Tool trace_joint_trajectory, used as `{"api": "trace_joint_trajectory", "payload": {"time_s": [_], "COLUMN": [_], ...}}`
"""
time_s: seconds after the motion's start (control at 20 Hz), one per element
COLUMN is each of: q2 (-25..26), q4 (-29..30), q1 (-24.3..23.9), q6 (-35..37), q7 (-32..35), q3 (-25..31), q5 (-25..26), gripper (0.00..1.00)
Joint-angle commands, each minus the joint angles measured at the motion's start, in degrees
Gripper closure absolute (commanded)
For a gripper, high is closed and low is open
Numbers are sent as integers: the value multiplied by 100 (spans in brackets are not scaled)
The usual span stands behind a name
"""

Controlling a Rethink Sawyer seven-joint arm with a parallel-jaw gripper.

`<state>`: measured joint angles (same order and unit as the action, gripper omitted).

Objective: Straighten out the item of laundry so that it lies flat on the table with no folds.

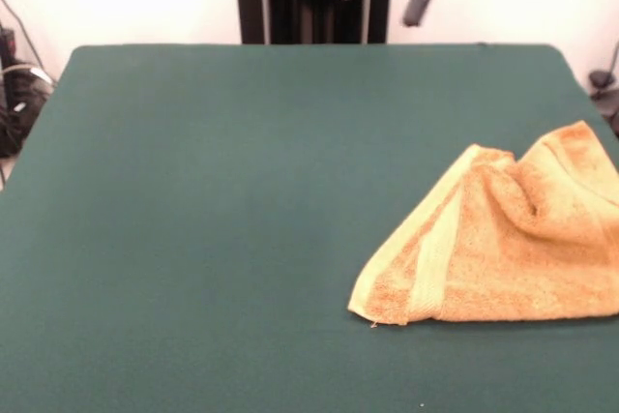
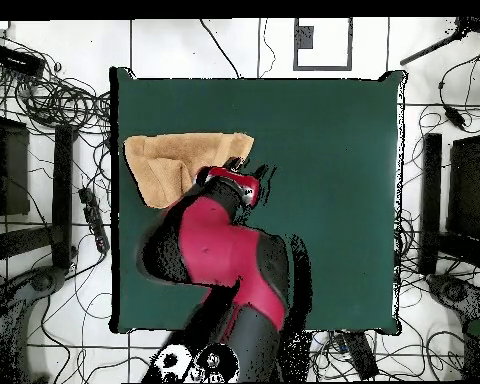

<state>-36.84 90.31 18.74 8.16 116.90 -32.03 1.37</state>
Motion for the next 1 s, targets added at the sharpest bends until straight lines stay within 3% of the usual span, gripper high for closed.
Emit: {"api": "trace_joint_trajectory", "payload": {"time_s": [0.05,0.45,1.0], "q2": [-166,-502,-439], "q4": [723,868,662], "q1": [-508,-1805,-2200], "q6": [-364,-151,279], "q7": [-260,-561,-542], "q3": [1791,3267,3909], "q5": [792,1629,2205], "gripper": [0,0,0]}}
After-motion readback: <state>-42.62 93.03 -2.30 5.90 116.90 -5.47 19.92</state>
